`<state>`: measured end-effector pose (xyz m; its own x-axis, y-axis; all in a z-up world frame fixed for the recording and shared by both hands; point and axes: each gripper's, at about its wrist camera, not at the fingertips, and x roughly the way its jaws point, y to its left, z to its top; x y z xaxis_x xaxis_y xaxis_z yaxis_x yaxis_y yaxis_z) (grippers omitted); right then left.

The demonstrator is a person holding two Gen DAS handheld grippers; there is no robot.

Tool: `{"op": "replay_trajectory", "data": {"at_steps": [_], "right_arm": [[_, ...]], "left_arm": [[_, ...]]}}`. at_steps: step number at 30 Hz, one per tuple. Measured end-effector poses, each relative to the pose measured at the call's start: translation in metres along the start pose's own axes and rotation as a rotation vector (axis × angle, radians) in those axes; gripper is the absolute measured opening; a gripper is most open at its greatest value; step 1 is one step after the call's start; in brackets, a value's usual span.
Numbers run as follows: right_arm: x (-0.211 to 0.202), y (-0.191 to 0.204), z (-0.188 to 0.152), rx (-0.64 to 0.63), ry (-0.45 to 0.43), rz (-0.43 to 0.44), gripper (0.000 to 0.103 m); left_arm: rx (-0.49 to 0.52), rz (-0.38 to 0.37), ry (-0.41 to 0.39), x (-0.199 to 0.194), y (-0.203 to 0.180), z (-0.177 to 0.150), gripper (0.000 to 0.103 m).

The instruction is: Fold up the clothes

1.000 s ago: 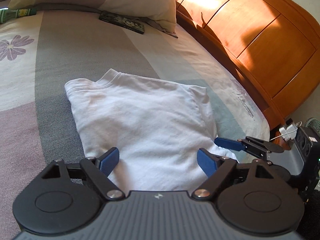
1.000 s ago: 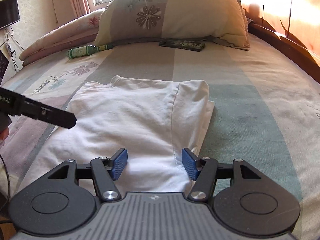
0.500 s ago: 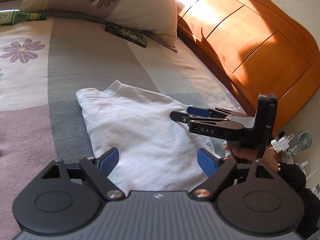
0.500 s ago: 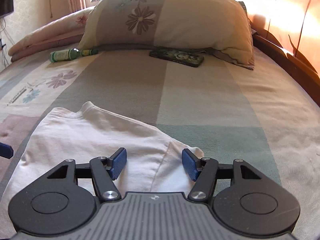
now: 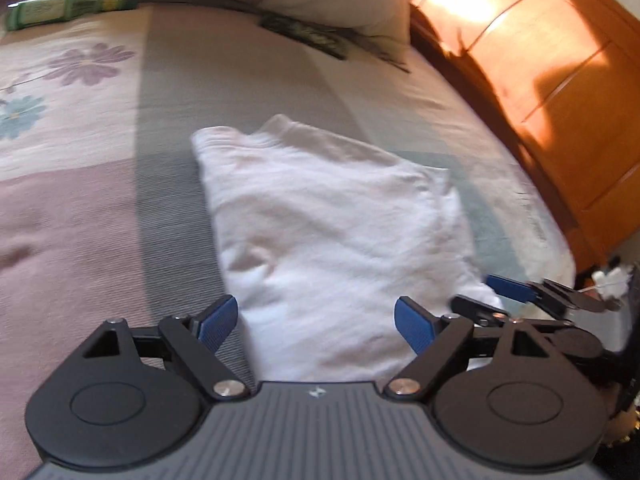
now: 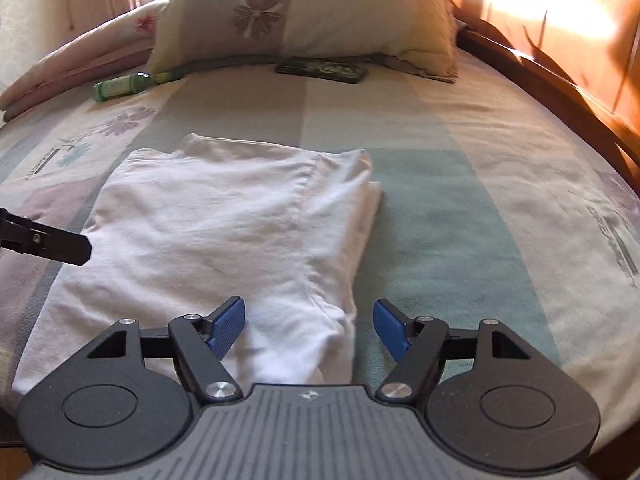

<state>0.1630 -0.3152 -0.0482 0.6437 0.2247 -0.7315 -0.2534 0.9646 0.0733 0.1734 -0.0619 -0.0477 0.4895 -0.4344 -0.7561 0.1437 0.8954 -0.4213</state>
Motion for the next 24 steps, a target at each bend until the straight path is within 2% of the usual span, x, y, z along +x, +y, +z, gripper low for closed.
{"op": "replay_trajectory", "data": {"at_steps": [3,4,7,9,12,16,20,24], "right_arm": [[-0.03,0.005,-0.003,0.022,-0.063,0.058,0.077],[-0.036,0.013,-0.003,0.0,-0.078,0.066,0.083],[-0.042,0.039,-0.003,-0.076,-0.105,0.091,0.096],[-0.034,0.056,-0.003,-0.116,-0.094,0.097,0.096],[-0.017,0.072,-0.004,-0.134,-0.074,0.098,0.096],[0.005,0.082,-0.012,-0.132,-0.017,0.077,0.097],[-0.004,0.087,-0.028,-0.128,0.04,0.07,0.101],[-0.025,0.099,-0.03,-0.141,0.002,0.08,0.102]], "left_arm": [[-0.042,-0.063,-0.022,-0.017,0.007,-0.005,0.087],[-0.045,-0.069,-0.025,-0.021,0.007,-0.006,0.087],[-0.027,0.004,-0.026,-0.025,0.002,-0.009,0.087],[-0.023,0.034,-0.018,-0.027,0.0,-0.011,0.087],[-0.022,0.032,-0.02,-0.034,-0.001,-0.016,0.087],[-0.005,0.098,-0.03,-0.045,-0.001,-0.02,0.087],[0.002,0.132,-0.033,-0.052,0.001,-0.022,0.088],[0.004,0.134,-0.033,-0.052,0.001,-0.024,0.088]]}}
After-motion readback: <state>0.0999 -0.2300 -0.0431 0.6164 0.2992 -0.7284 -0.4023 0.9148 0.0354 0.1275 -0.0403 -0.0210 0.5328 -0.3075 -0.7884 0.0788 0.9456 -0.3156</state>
